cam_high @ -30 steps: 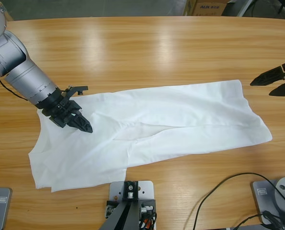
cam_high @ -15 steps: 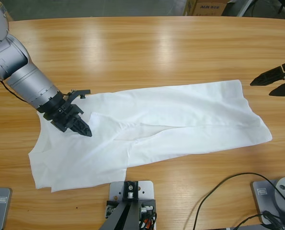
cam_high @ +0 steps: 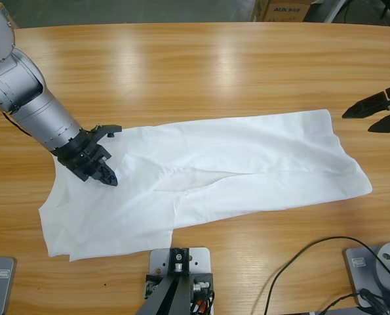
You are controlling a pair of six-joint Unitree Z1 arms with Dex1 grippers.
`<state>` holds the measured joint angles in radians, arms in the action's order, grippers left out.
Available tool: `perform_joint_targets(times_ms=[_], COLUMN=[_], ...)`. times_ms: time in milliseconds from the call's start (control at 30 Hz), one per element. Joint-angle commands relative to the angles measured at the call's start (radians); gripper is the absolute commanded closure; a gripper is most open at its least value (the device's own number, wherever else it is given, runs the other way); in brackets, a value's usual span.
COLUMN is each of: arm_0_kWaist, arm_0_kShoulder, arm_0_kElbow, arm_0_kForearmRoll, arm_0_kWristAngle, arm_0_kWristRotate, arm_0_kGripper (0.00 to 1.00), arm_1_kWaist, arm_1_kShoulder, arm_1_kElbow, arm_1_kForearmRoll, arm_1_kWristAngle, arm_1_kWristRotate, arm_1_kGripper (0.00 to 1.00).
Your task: Fold clothes
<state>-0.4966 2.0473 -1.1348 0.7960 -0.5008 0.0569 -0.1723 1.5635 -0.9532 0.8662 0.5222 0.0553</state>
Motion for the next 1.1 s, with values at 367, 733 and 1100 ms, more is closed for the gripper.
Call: perform_joint_targets(times_ms=[367,733,1100], arm_0_kWaist=[-0.046,-0.049,-0.064], arm_0_kShoulder=[-0.147,0.015,0.137], arm_0_kElbow=[-0.102,-0.456,-0.544], arm_0_kForearmRoll=[0.036,0.233,0.364], arm_0_kWristAngle=[0.085,0.179,0.151], arm_0_kWristRotate=[0.067,0.179,0.274], arm_0_kGripper=[1.0,1.0,1.0], arm_1_kWaist=[0.013,0.013,0.013], arm_1_kShoulder=[0.049,0.064,0.073], arm_1_kElbow=[0.026,0.024,0.022], arm_1_kForearmRoll=[-0.015,-0.016,-0.016], arm_1_kWristAngle=[0.001,0.001,0.0], arm_1_kWristRotate=[-0.009,-0.009,-0.009], arm_1_kGripper=[0.0,0.0,0.0])
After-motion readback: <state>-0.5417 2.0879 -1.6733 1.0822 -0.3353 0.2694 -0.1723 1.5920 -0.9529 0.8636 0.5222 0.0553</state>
